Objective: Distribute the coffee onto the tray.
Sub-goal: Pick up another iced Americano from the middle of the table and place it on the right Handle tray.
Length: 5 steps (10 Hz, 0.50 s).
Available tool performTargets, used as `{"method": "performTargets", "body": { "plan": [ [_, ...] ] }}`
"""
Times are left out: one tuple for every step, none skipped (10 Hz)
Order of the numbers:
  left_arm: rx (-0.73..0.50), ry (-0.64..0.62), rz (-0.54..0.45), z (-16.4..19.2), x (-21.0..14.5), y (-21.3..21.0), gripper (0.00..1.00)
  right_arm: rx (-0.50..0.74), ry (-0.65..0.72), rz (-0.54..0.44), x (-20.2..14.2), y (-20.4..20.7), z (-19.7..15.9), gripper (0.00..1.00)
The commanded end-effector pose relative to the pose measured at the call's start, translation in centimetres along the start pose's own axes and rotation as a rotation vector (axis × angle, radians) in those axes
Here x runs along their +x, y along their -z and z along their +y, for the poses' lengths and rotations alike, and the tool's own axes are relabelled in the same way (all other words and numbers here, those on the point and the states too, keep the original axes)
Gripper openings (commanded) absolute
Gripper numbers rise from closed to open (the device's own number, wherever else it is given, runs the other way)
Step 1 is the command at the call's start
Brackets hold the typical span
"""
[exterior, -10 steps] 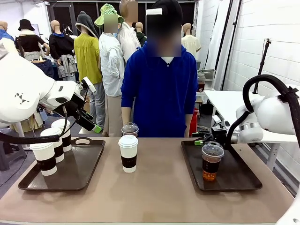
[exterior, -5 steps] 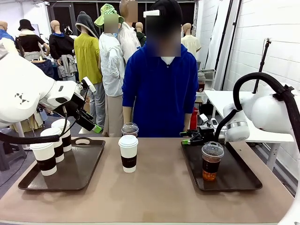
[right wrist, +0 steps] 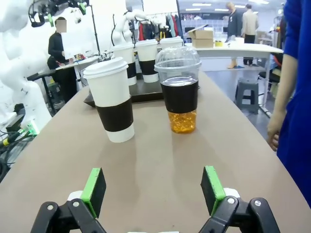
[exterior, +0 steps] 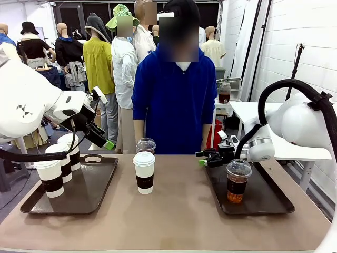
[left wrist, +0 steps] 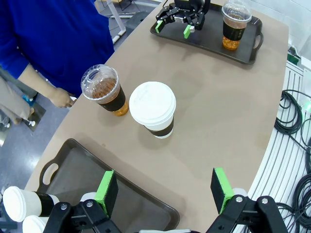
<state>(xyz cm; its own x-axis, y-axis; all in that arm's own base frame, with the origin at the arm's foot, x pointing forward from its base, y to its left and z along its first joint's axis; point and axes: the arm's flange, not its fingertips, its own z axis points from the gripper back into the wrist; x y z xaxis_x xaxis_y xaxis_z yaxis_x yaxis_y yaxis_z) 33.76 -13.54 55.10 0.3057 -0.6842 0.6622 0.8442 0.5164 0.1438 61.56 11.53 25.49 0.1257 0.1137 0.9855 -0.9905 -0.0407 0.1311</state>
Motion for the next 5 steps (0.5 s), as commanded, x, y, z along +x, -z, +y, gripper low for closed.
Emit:
{"method": "performTargets", "body": {
  "plan": [
    [-0.011, 0.000, -0.002, 0.0, -0.1, -0.1, 1.00, -0.028, -0.007, -0.010, 0.2, 1.8, 0.4, 1.00],
    [-0.011, 0.000, -0.002, 0.0, -0.1, -0.1, 1.00, -0.024, -0.004, -0.012, 0.3, 2.7, 0.4, 1.00],
    [-0.011, 0.000, -0.002, 0.0, -0.1, -0.1, 1.00, -0.017, -0.001, -0.011, 0.2, 3.6, 0.3, 1.00],
    [-0.011, 0.000, -0.002, 0.0, -0.1, -0.1, 1.00, -0.006, 0.003, -0.007, 0.1, 4.5, 0.2, 1.00],
    [-0.011, 0.000, -0.002, 0.0, -0.1, -0.1, 1.00, 0.000, 0.008, -0.004, 0.1, 5.6, 0.1, 1.00]
  ]
}}
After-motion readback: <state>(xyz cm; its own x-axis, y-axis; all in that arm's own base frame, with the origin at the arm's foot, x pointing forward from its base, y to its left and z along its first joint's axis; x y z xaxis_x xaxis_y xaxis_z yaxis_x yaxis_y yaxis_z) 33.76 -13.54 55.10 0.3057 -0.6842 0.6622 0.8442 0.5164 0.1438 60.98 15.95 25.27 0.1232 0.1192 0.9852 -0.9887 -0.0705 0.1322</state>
